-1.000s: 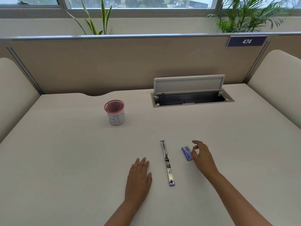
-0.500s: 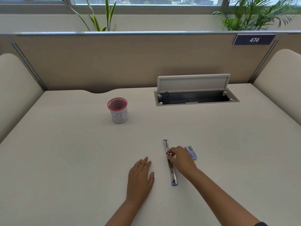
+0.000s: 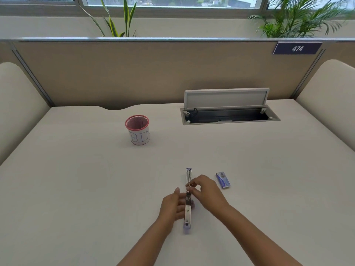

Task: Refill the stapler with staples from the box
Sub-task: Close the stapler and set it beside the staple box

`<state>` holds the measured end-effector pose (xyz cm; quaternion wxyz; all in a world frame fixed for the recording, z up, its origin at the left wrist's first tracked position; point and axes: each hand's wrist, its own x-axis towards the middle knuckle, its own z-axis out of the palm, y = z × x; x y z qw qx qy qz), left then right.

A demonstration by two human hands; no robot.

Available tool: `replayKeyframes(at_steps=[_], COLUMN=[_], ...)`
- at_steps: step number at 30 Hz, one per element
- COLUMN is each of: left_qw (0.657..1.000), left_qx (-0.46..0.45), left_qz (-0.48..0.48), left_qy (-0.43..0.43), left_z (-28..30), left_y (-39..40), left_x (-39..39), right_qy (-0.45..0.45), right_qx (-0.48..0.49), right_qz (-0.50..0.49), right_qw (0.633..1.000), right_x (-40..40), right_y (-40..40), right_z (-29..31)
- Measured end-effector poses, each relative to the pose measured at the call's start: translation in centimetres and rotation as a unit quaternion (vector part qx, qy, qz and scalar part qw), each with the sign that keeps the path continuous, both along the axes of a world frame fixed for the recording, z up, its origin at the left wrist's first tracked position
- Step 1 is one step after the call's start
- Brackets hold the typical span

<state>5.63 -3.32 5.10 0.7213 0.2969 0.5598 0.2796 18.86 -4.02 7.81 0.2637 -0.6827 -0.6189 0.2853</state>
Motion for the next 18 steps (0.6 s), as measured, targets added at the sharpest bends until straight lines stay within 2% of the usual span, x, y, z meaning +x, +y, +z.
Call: replayKeyframes(at_steps=[3, 9, 12, 15, 18], left_qw=[0.999, 0.998, 0.996, 0.992, 0.995], left_qx=[-0.010, 0.004, 0.010, 0.004, -0.002], left_qz=[-0.010, -0.035, -0.046, -0.048, -0.031], left_qy=[-0.043, -0.060, -0.078, -0.114, -0.098], left_z=[0.1, 0.0, 0.1, 0.0, -0.4], left_y=[0.3, -0.1, -0.1, -0.1, -0.1], left_x=[-0.5, -1.2, -1.2, -1.0, -0.8], right_qy=[0.016, 0.023, 0.087, 0.186, 0.266], right_qx=[-0.012, -0.070, -0.114, -0.156, -0.156], right_qz=[0.007, 0.029, 0.033, 0.022, -0.072], right_qw=[1.000, 0.997, 0.989, 0.970, 0.948], right_x=[-0.9, -1.6, -1.0, -0.2, 0.3], right_y=[-0.6, -0.9, -0.8, -0.6, -0.2], right_z=[0.1, -0.2, 0.4, 1.1, 0.9])
